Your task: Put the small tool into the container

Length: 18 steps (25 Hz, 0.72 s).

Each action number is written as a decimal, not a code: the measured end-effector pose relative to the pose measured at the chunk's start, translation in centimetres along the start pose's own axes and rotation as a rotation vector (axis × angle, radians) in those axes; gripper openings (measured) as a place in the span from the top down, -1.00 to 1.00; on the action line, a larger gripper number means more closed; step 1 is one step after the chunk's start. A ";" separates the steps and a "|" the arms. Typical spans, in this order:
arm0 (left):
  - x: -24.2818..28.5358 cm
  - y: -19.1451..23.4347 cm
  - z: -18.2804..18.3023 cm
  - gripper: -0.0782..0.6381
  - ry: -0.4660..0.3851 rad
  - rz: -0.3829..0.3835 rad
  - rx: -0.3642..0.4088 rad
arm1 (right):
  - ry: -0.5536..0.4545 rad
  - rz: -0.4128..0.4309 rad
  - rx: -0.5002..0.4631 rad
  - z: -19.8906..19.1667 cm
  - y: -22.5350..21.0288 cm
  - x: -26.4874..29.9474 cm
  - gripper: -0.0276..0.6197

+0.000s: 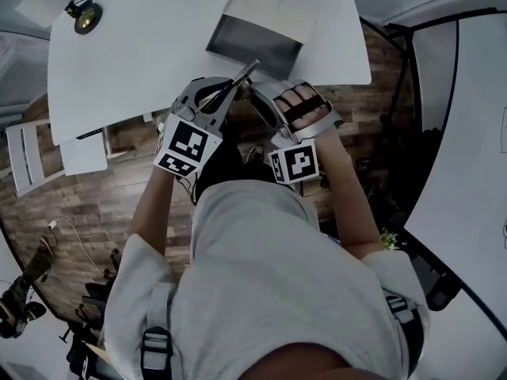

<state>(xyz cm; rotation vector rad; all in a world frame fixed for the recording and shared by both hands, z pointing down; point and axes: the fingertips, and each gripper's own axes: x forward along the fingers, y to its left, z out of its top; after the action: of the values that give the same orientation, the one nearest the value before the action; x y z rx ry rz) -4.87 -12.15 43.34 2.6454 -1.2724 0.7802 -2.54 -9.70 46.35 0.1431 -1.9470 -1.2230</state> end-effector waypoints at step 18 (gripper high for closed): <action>1.2 0.1 0.2 0.70 -0.029 -0.023 0.028 | 0.064 0.055 0.028 -0.1 0.6 1.3 0.79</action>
<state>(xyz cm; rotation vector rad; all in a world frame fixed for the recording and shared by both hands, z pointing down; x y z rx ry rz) -4.22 -13.07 43.69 2.6988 -1.2441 0.7645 -3.15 -10.06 47.59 0.1403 -1.9011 -1.1423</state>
